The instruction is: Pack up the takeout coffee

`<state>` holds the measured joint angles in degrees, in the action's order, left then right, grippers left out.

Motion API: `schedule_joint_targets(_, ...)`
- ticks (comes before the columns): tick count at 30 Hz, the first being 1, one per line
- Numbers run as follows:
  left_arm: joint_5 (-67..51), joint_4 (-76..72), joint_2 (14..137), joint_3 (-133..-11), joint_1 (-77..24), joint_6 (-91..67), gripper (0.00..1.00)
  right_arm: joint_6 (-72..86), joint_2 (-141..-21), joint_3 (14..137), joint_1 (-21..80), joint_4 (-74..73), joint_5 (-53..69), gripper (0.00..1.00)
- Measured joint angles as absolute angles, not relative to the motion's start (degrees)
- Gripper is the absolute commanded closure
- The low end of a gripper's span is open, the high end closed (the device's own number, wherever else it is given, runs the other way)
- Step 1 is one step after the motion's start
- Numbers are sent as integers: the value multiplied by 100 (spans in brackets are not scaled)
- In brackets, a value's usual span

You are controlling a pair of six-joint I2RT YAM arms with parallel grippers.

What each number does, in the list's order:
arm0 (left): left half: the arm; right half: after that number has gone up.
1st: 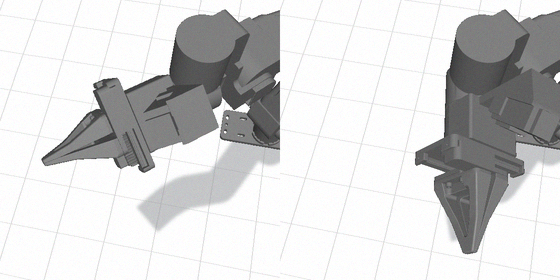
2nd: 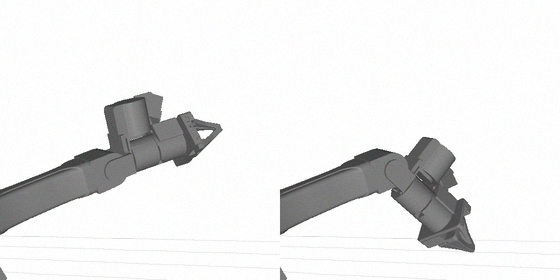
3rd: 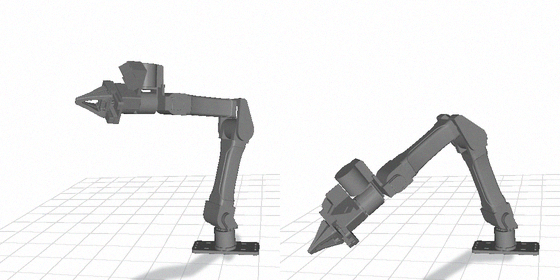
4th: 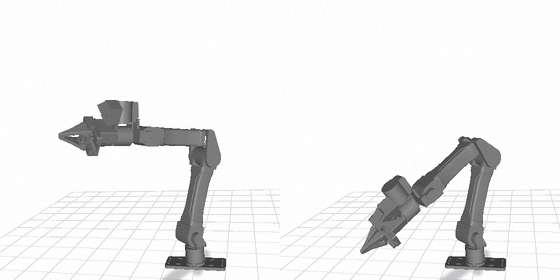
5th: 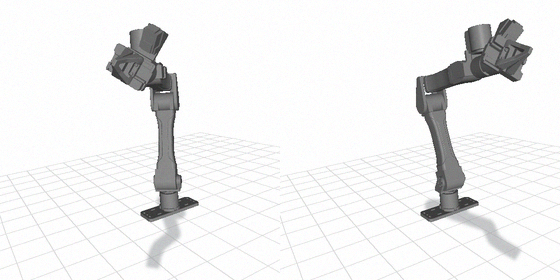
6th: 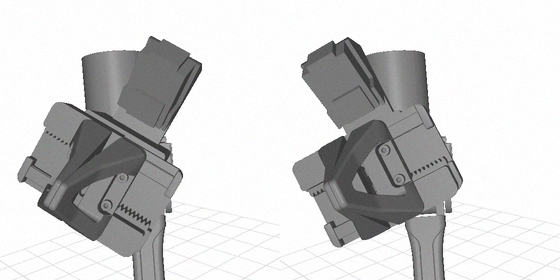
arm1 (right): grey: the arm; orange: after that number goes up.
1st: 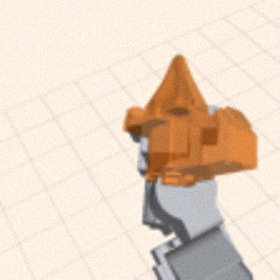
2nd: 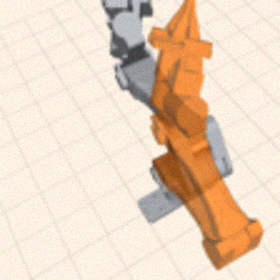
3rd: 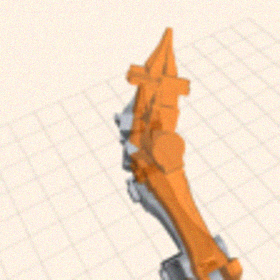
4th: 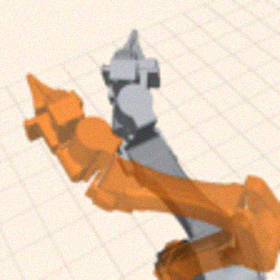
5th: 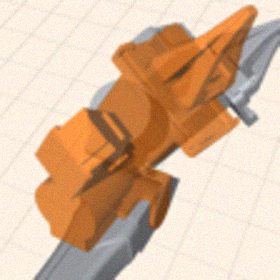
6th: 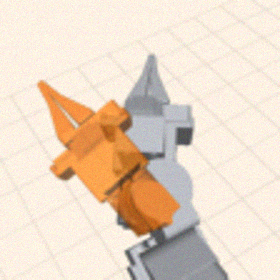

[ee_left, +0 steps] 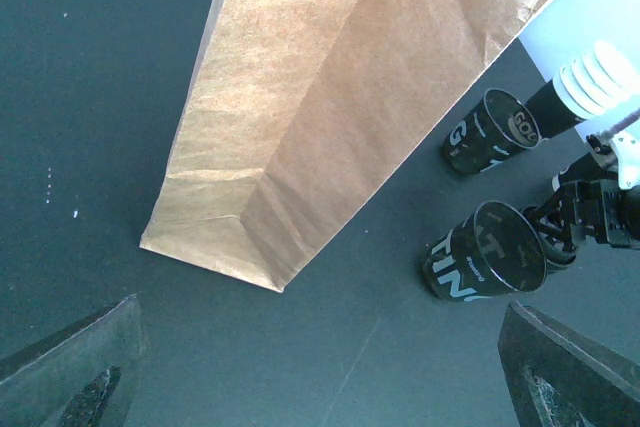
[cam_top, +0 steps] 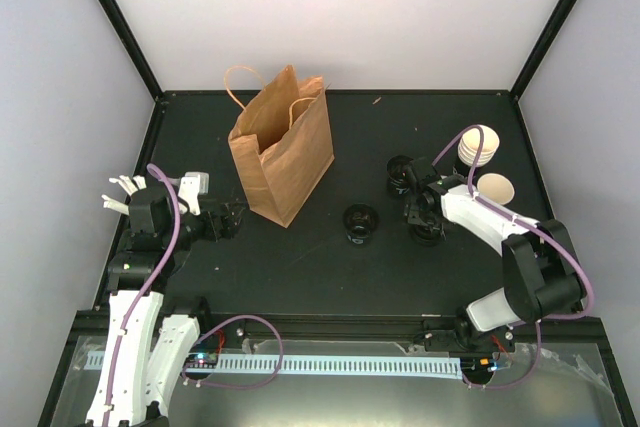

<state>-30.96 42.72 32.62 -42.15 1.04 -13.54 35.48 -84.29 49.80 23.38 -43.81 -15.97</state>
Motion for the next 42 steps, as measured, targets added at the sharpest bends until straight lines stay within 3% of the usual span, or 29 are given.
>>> schedule_joint_targets(26,-3096,4272,3262,-4215,104,-1354,1,3507,-8438,4980,2338,-4410,-1579,18)
schedule_joint_targets(42,-3094,4272,3262,-4215,104,-1354,1,3553,-8372,4941,2338,-4405,-1446,26)
